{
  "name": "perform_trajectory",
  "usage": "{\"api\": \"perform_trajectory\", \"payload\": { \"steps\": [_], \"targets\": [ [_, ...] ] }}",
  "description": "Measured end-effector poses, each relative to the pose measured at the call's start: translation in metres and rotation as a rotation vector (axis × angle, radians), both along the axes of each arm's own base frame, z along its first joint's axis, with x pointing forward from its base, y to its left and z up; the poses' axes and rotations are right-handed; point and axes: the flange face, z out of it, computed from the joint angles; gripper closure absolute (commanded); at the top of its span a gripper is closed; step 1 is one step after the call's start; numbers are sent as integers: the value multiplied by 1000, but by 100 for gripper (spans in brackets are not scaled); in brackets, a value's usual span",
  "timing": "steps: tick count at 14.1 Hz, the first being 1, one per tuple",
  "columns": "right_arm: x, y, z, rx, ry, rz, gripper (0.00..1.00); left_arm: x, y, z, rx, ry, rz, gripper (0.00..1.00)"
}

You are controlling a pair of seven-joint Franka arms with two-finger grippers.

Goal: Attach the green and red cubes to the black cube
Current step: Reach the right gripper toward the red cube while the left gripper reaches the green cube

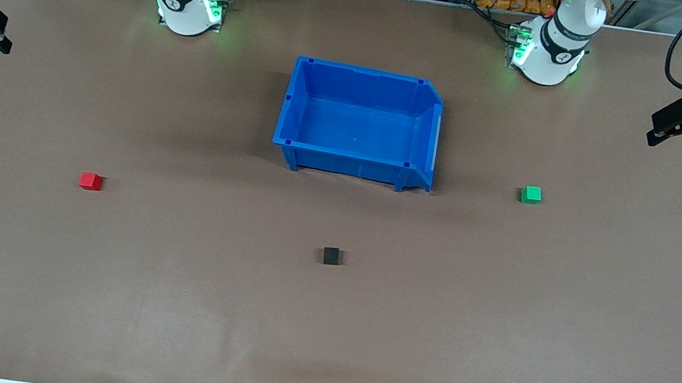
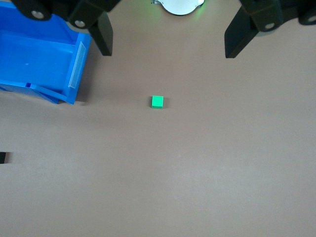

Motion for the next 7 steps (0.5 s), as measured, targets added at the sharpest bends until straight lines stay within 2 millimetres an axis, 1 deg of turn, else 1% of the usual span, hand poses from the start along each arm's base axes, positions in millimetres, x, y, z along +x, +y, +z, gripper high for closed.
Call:
{"api": "perform_trajectory", "payload": {
  "steps": [4,7],
  "targets": [
    [0,-1,-1,0,1,-3,0,-1,1,-1,1,7,1,0],
    [2,-1,-4,0,7,-3,0,0,5,-1,17,6,8,0]
  ]
}}
